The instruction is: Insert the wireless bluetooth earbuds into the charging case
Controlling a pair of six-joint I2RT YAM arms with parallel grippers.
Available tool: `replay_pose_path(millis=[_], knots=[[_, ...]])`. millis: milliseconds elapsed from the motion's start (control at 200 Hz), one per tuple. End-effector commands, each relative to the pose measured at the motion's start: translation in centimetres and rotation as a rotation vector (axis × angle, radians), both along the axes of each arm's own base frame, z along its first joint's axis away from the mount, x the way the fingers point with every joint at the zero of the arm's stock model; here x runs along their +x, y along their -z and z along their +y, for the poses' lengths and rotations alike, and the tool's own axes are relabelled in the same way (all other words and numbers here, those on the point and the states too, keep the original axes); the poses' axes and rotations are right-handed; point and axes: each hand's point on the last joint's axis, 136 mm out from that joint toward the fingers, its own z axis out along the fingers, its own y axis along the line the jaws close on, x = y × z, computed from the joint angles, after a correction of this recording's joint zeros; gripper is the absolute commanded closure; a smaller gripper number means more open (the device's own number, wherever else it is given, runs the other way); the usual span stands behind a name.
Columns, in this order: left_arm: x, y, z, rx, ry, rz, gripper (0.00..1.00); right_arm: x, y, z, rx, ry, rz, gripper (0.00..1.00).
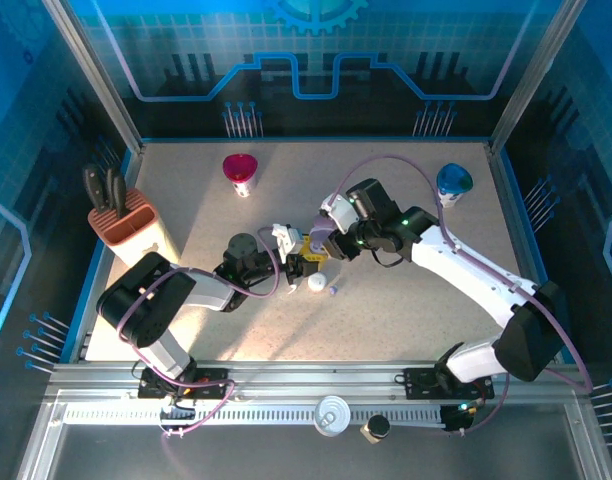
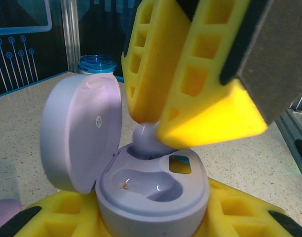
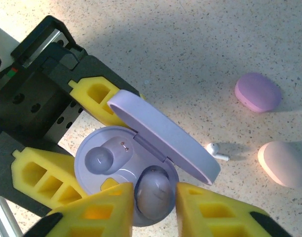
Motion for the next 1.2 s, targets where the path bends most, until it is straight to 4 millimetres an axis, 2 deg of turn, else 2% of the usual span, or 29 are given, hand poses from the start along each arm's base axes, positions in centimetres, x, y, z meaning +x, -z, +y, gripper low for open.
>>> replay_pose_path(millis=[0, 70, 290, 445, 505, 630, 640, 670, 780, 870, 1046, 1191], knots=[[0.1, -2.1, -0.1, -0.037, 0.016, -0.055, 0.64, -0.4, -0.7, 0.4, 0.010, -0.009, -0.016, 0.63], [0.1, -2.0, -0.1, -0.035, 0.014, -0.057, 0.64, -0.3, -1.5, 0.1, 0.031, 0.011, -0.038, 0.56], [0.0, -1.8, 0.1, -0.038, 0.012, -0.087, 0.64, -0.4, -4.3, -1.6, 0.220, 0.084, -0.033, 0.46], [0.1, -1.7, 0.6, -0.059, 0.000, -0.104, 0.64, 0.3, -4.5, -4.2, 0.379, 0.231, 0.010, 0.41], [0.2, -1.9, 0.8, -0.067, -0.004, -0.104, 0.64, 0.6, -3.6, -5.5, 0.414, 0.317, 0.050, 0.41], [0.3, -2.2, 1.3, -0.071, -0.015, -0.109, 0.64, 0.8, -0.4, -7.5, 0.412, 0.477, 0.177, 0.41], [0.3, -2.2, 1.4, -0.071, -0.018, -0.111, 0.64, 0.5, 0.7, -7.7, 0.399, 0.489, 0.203, 0.41], [0.3, -2.3, 1.5, -0.072, -0.020, -0.112, 0.64, 0.2, 2.0, -7.7, 0.390, 0.503, 0.244, 0.41], [0.3, -2.6, 1.9, -0.074, -0.030, -0.116, 0.64, -0.7, 5.8, -6.7, 0.386, 0.526, 0.375, 0.43], [0.3, -2.9, 2.3, -0.077, -0.038, -0.122, 0.64, -1.2, 8.2, -5.5, 0.376, 0.519, 0.437, 0.45], [0.3, -3.1, 3.0, -0.080, -0.055, -0.124, 0.64, -1.3, 11.3, -2.6, 0.370, 0.438, 0.531, 0.45], [0.0, -3.5, 3.4, -0.085, -0.060, -0.124, 0.64, -0.5, 13.2, -1.2, 0.336, 0.379, 0.568, 0.44]])
